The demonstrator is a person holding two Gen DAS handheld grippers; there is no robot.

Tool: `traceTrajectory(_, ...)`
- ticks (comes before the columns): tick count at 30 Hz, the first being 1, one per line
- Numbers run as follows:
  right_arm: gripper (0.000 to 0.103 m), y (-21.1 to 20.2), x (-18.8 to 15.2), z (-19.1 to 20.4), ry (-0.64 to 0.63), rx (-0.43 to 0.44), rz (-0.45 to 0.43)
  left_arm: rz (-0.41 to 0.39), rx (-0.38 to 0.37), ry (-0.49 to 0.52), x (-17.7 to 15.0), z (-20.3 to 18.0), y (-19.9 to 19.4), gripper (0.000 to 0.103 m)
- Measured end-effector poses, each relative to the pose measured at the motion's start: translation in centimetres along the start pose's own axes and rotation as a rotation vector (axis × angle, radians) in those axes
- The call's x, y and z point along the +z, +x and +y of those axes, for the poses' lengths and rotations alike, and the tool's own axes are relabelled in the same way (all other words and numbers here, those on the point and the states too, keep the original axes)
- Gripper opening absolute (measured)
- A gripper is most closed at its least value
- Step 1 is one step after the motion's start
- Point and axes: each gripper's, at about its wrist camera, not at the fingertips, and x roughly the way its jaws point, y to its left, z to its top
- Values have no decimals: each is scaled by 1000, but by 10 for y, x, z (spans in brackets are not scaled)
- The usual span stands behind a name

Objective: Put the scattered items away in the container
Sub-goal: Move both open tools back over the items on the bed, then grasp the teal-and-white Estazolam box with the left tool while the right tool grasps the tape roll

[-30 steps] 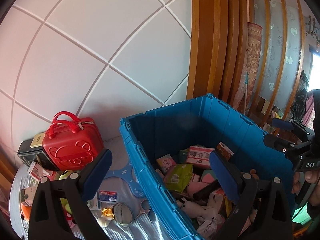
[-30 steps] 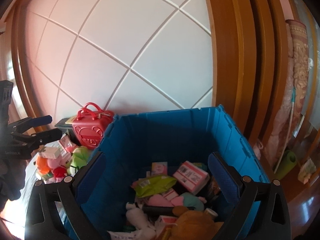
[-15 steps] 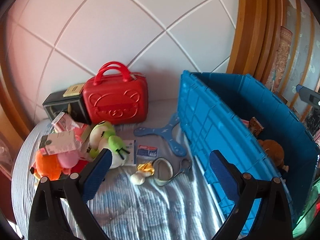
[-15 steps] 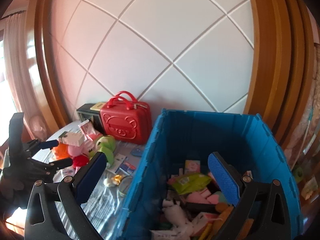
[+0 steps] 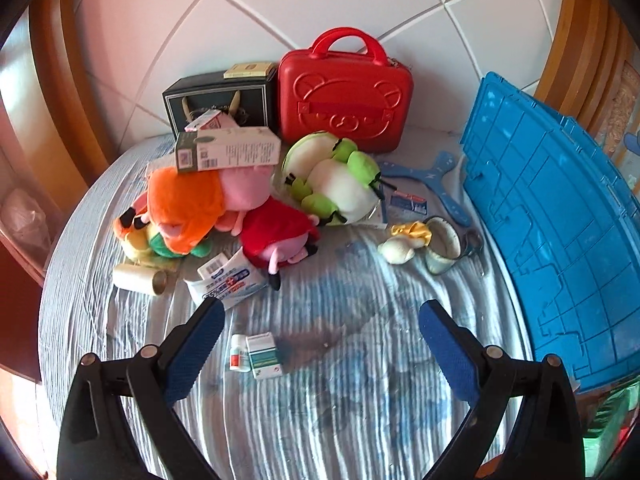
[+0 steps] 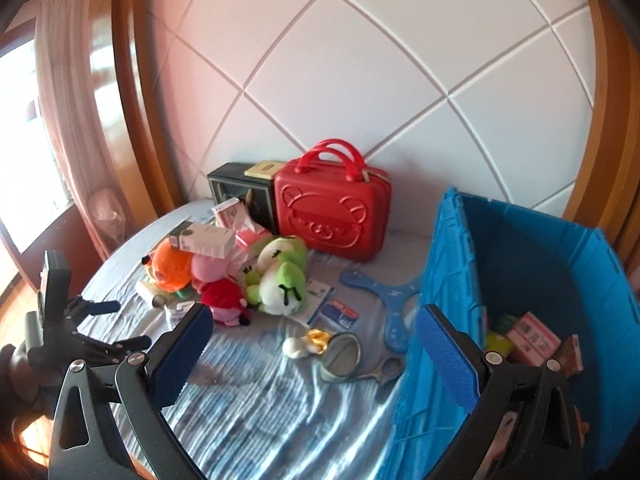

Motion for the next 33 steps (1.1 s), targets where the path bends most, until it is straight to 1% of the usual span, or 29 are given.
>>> traceTrajectory(4, 103, 40, -18, 20, 12, -7, 76, 52, 1, 11, -18, 21, 18, 99)
traceTrajectory(7, 103, 74, -35, 26, 34, -22, 139, 89, -5, 16, -33, 32, 35, 99)
traceTrajectory(9, 103, 94, -48, 27, 48, -35, 178, 112, -10, 8, -44, 38, 50, 97)
traceTrajectory(11, 103, 113, -61, 27, 58, -42, 211, 141, -24, -14, -54, 43, 67, 85)
traceTrajectory(12, 103, 123, -68, 27, 60, -46, 229, 158, -26, -26, -59, 45, 76, 83)
traceTrajectory(14, 103, 142, -81, 26, 59, -55, 264, 185, -39, -50, -68, 47, 95, 71)
traceTrajectory(15, 103, 152, -88, 25, 59, -60, 281, 195, -41, -56, -71, 47, 105, 68)
traceTrajectory(16, 103, 160, -93, 23, 61, -67, 297, 203, -42, -56, -75, 45, 115, 62)
traceTrajectory(20, 103, 194, -115, 13, 72, -92, 354, 244, -25, -60, -87, 40, 153, 52)
traceTrajectory(21, 103, 201, -119, 10, 80, -95, 366, 246, -9, -59, -90, 39, 160, 52)
traceTrajectory(22, 103, 206, -122, 7, 87, -97, 374, 227, 8, -44, -91, 37, 162, 52)
traceTrajectory(23, 103, 211, -125, 5, 93, -99, 379, 207, 15, -23, -90, 33, 163, 52)
traceTrajectory(25, 103, 220, -130, 3, 97, -99, 386, 191, 20, -5, -88, 29, 166, 52)
traceTrajectory(27, 103, 228, -134, 2, 96, -101, 398, 177, 39, -8, -86, 30, 168, 52)
traceTrajectory(30, 103, 238, -139, 1, 107, -98, 416, 157, 80, -50, -86, 35, 164, 52)
traceTrajectory(33, 103, 244, -142, 1, 113, -95, 422, 163, 105, -72, -91, 41, 164, 52)
